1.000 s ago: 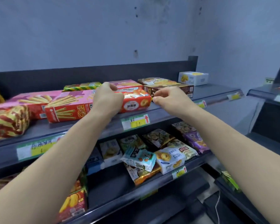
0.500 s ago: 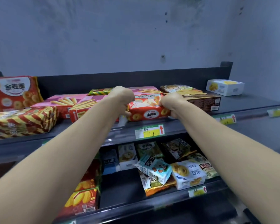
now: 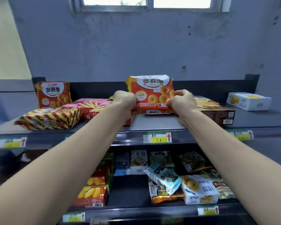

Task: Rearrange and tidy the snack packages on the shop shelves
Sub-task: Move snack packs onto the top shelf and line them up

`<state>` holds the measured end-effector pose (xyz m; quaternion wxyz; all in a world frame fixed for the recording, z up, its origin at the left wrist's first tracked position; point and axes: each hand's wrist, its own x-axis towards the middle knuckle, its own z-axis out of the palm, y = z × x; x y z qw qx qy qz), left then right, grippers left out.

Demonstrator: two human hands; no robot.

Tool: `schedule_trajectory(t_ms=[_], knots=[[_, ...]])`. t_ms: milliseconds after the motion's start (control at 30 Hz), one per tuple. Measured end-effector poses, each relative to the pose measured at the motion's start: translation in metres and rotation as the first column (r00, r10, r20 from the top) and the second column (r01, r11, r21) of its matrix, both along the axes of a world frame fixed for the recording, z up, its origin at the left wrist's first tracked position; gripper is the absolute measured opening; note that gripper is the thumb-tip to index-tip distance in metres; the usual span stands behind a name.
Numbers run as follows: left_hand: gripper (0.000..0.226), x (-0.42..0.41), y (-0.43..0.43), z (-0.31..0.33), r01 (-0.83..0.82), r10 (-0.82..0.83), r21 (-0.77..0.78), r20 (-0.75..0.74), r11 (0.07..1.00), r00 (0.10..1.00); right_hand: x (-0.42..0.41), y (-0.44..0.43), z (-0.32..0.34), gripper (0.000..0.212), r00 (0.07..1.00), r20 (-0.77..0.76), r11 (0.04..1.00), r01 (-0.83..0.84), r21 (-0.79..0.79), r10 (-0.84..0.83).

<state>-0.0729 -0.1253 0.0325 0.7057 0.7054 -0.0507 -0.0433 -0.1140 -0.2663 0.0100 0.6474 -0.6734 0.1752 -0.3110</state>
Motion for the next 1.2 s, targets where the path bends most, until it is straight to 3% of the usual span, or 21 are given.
schedule_trajectory(t_ms=[233, 367, 567, 867, 1200], knots=[[0.014, 0.015, 0.064, 0.008, -0.208, 0.207, -0.022, 0.241, 0.978, 0.948, 0.017, 0.061, 0.016, 0.033, 0.978, 0.125, 0.985, -0.170, -0.011, 0.170], [0.015, 0.027, 0.126, 0.022, -0.311, 0.312, -0.061, 0.347, 0.949, 0.884, 0.038, 0.117, 0.030, 0.022, 0.938, 0.088, 0.941, -0.329, -0.083, 0.336], [0.013, 0.065, 0.222, 0.024, -0.442, 0.452, -0.124, 0.399, 0.888, 0.798, 0.092, 0.213, 0.040, 0.025, 0.873, 0.042, 0.868, -0.476, -0.140, 0.485], [0.024, 0.183, 0.338, 0.008, -0.488, 0.489, -0.090, 0.329, 0.868, 0.808, 0.189, 0.324, 0.045, 0.023, 0.861, -0.136, 0.836, -0.508, -0.206, 0.490], [0.020, 0.281, 0.364, -0.024, -0.389, 0.374, 0.050, 0.187, 0.920, 0.908, 0.261, 0.352, 0.030, 0.028, 0.835, -0.399, 0.855, -0.480, -0.195, 0.378]])
